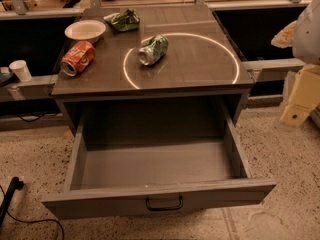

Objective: Place coke can into top drawer

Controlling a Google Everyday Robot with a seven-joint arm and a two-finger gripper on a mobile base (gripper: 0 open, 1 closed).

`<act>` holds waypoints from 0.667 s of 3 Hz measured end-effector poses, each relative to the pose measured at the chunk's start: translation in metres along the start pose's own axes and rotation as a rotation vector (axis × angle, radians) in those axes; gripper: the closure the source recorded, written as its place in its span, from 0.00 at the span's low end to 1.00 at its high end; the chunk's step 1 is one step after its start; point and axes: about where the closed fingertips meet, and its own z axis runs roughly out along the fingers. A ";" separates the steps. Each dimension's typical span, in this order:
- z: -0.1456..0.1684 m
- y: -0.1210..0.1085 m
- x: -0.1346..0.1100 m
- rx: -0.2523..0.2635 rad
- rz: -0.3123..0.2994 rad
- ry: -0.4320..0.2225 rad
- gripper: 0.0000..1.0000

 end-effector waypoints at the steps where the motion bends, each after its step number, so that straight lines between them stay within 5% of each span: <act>1: 0.002 0.001 -0.004 -0.003 -0.027 0.005 0.00; 2: 0.010 0.004 -0.026 -0.019 -0.165 0.028 0.00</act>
Offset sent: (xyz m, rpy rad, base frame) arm 0.0094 0.0524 -0.0163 -0.1421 0.0333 0.3107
